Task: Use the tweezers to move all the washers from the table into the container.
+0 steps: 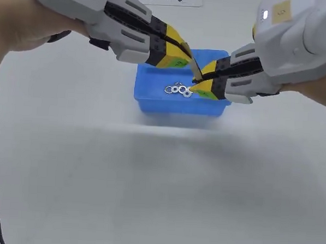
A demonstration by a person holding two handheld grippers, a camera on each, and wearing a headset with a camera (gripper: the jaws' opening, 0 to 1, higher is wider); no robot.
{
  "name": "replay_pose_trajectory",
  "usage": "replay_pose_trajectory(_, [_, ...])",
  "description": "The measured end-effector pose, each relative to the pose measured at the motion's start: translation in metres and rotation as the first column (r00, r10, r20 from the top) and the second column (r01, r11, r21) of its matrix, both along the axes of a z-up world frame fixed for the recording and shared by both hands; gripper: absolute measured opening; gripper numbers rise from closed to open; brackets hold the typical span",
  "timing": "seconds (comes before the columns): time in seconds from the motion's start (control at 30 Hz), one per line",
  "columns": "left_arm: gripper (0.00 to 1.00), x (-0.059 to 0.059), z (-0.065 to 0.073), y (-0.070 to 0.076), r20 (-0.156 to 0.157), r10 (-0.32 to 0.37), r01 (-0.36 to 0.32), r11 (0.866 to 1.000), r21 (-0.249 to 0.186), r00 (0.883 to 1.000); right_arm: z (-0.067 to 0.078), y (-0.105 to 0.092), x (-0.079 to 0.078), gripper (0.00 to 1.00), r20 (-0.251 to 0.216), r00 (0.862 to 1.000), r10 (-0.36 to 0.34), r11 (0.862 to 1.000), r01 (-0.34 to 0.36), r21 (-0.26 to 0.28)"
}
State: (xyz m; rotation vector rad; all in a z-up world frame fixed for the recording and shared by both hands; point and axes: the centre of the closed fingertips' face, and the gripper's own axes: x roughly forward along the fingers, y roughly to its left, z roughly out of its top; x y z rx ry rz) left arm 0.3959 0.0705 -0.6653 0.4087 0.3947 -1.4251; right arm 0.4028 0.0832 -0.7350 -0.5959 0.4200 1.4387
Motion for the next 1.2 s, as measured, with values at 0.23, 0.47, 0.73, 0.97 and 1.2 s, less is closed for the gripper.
replay_pose_trajectory(0.23, [0.06,-0.015,0.007,-0.002,-0.006,-0.026,0.026,1.000,0.006,1.000,0.004,-0.002,-0.012,0.07,0.021,0.999,0.040,0.998,-0.038,-0.057])
replay_pose_trajectory(0.47, [0.06,-0.029,0.009,-0.001,0.004,-0.040,0.040,0.999,0.021,0.999,0.005,-0.002,-0.025,0.07,0.031,0.997,0.075,0.992,-0.072,-0.103])
replay_pose_trajectory(0.73, [0.06,-0.046,-0.004,0.010,0.018,-0.035,0.035,0.998,0.045,0.999,-0.001,-0.002,-0.043,0.07,0.013,0.995,0.102,0.985,-0.099,-0.138])
replay_pose_trajectory(0.97, [0.06,-0.051,-0.031,0.018,0.004,0.000,0.000,0.997,0.077,1.000,-0.021,-0.002,-0.053,0.07,-0.017,0.993,0.113,0.974,-0.114,-0.198])
replay_pose_trajectory(1.2, [0.06,-0.051,-0.069,0.023,-0.058,0.048,-0.043,0.995,0.088,0.997,-0.048,-0.005,-0.059,0.07,-0.041,0.990,0.136,0.950,-0.142,-0.279])
